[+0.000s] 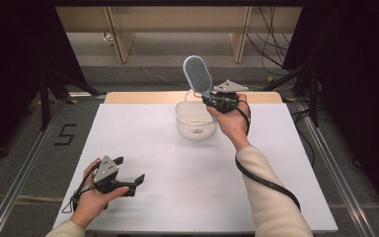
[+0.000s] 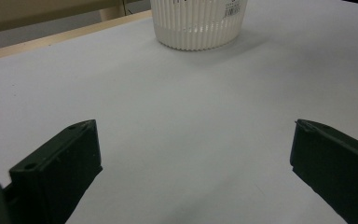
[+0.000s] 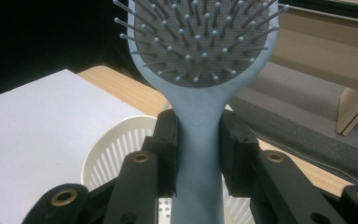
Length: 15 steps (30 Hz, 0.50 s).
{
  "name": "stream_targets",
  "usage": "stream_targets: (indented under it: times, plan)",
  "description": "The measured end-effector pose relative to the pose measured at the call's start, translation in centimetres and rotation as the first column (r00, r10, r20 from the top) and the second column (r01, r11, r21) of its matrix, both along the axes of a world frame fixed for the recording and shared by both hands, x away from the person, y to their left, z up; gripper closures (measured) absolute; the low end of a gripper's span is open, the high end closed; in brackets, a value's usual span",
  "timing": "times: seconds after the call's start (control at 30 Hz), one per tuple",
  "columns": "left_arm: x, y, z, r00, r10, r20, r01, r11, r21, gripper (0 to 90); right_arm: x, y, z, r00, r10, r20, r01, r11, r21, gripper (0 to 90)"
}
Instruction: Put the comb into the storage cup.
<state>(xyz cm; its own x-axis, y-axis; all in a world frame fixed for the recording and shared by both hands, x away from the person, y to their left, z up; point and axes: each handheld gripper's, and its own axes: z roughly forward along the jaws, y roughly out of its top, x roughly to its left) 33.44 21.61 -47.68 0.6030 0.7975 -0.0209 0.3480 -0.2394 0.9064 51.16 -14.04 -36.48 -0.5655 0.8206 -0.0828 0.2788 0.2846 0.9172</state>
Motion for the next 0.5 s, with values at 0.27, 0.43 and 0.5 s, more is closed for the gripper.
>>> stream_targets:
  times: [0.27,0.43,0.5]
  plan:
    - [0.0,0.01,0.02,1.0,0.0,0.0,0.0,1.0,0.0,1.2,0.36,0.08,0.02,0.9999,0.005,0.011,-0.005,1.0,-0.008,70.6]
    - [0.0,-0.01,0.01,1.0,-0.001,0.0,0.001,1.0,0.0,1.2,0.61,0.06,0.1,0.9999,0.005,0.014,-0.005,0.9999,-0.009,70.6]
    - [0.0,0.0,0.01,1.0,0.0,-0.001,0.0,1.0,0.0,1.2,0.74,0.06,0.09,0.9999,0.004,0.015,-0.004,0.9999,-0.01,70.6]
